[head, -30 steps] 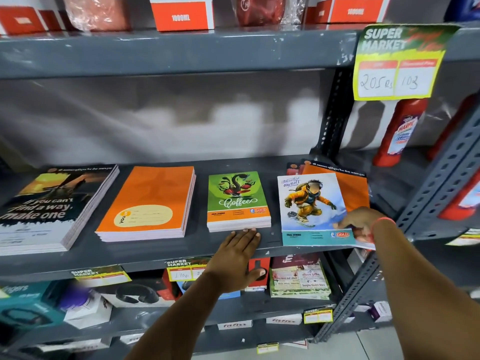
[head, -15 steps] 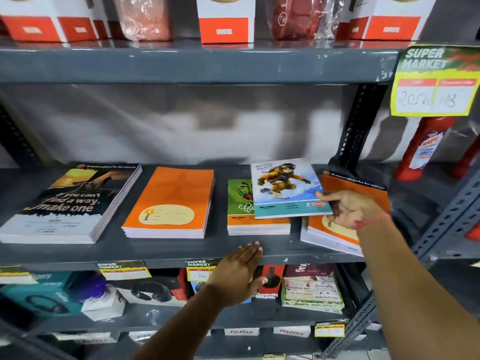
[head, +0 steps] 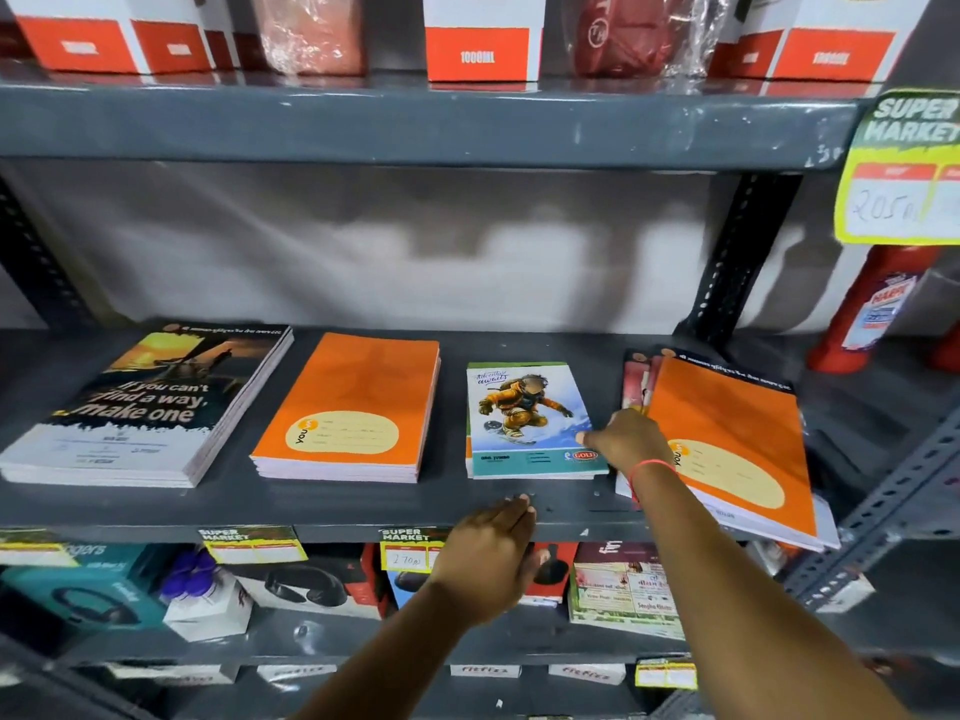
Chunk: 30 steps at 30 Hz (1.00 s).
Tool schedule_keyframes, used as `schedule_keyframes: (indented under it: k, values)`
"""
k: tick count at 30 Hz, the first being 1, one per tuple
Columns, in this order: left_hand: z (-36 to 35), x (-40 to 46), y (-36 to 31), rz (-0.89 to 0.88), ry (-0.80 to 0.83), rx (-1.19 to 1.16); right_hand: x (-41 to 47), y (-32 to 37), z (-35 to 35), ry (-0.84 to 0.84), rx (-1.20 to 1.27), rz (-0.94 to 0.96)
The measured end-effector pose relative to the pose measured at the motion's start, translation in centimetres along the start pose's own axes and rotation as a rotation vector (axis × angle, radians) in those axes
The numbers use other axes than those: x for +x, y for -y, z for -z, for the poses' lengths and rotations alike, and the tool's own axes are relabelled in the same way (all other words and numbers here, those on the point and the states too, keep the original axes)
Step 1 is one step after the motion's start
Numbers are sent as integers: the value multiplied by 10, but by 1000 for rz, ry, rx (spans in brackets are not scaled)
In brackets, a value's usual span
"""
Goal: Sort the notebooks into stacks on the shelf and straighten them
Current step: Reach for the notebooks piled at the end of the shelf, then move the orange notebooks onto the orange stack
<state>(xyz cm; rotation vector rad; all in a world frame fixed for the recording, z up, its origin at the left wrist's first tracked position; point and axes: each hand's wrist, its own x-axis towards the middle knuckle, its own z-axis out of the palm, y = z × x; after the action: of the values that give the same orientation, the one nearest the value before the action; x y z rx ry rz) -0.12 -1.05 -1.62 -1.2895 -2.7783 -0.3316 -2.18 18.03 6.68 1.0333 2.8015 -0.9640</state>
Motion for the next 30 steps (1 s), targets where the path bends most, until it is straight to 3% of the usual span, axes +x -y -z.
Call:
schedule_keyframes:
  k: [4, 8, 12, 17, 22, 25, 30]
  values:
    - [24, 29, -24, -126, -201, 86, 0, -23, 18, -148, -49, -28]
    - [37, 75, -63, 10, -100, -213, -2, -75, 41, -267, -131, -205]
    - [40, 117, -99, 131, -65, -292, -8, -121, 53, -290, -127, -355]
    - [36, 156, -115, 373, 168, -261, -7, -142, 61, -290, -86, -343]
    - [29, 168, -116, 528, 184, -407, 4, -146, 67, -200, -11, -372]
    - [30, 171, -115, 579, 157, -529, 9, -151, 72, -121, 139, -398]
    - [42, 176, -110, 646, 76, -847, 3, -151, 82, -1, 693, -525]
